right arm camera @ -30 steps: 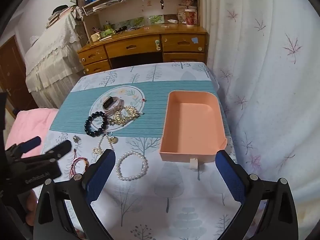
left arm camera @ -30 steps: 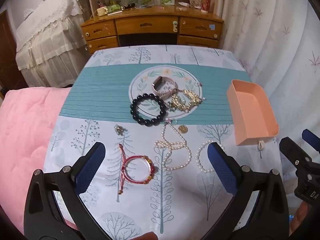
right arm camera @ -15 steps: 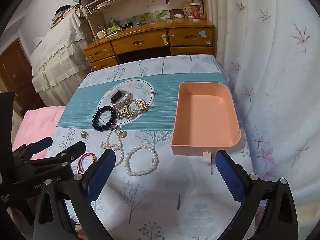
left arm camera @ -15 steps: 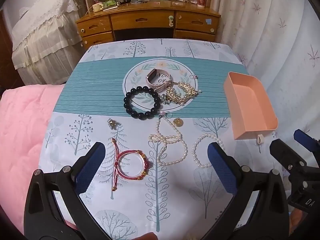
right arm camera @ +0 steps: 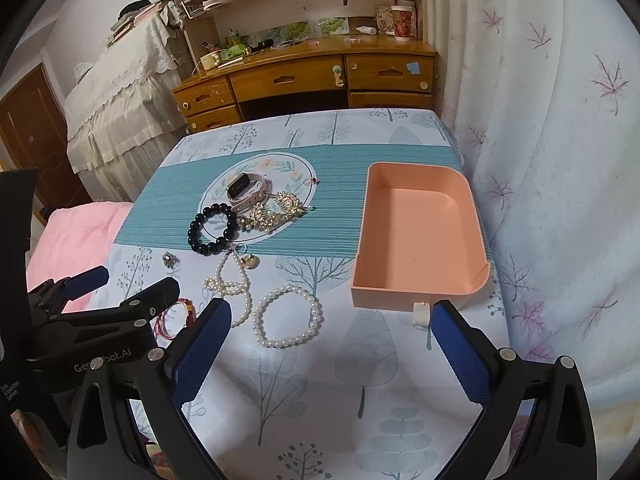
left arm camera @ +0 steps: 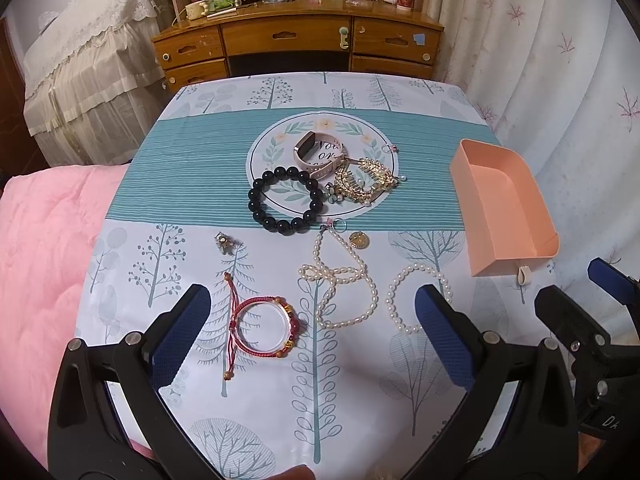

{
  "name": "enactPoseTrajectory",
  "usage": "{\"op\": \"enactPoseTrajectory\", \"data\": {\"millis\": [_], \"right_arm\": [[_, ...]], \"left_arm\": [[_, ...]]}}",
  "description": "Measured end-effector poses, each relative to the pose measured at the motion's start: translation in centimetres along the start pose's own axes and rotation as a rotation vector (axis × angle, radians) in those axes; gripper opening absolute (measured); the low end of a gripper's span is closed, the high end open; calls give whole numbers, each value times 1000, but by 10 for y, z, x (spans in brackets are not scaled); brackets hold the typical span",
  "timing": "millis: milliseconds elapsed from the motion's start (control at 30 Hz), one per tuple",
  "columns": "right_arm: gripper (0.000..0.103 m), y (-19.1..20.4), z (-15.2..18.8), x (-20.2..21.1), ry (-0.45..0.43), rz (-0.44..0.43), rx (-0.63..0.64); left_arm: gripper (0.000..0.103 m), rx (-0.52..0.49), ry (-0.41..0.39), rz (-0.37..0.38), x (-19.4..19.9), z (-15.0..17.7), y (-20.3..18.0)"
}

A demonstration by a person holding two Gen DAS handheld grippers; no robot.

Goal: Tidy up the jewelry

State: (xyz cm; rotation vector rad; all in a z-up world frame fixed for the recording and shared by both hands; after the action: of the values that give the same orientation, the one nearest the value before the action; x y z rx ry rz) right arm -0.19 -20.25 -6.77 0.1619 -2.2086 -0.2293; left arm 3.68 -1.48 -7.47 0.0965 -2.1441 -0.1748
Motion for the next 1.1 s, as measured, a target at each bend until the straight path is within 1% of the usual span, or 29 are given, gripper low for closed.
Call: {"op": "enactPoseTrajectory", "data": {"millis": [1100], "right_arm": [[101,14,2,-8,22,-23,34]], "left_arm": [[101,-18,14,16,-4,3,-5]]}}
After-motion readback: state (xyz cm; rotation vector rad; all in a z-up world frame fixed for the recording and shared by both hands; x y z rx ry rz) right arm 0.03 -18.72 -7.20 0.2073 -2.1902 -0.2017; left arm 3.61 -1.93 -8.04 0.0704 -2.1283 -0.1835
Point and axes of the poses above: each gripper's, at about its wrist camera, not at the fingertips, and x roughly against the way its jaws point, y to its left, z to its underside, the point moved 5 cm from there along -x, roughly the way its jaws point, and after that the axes turned 11 degrees about -z, right-handed, at the moved point
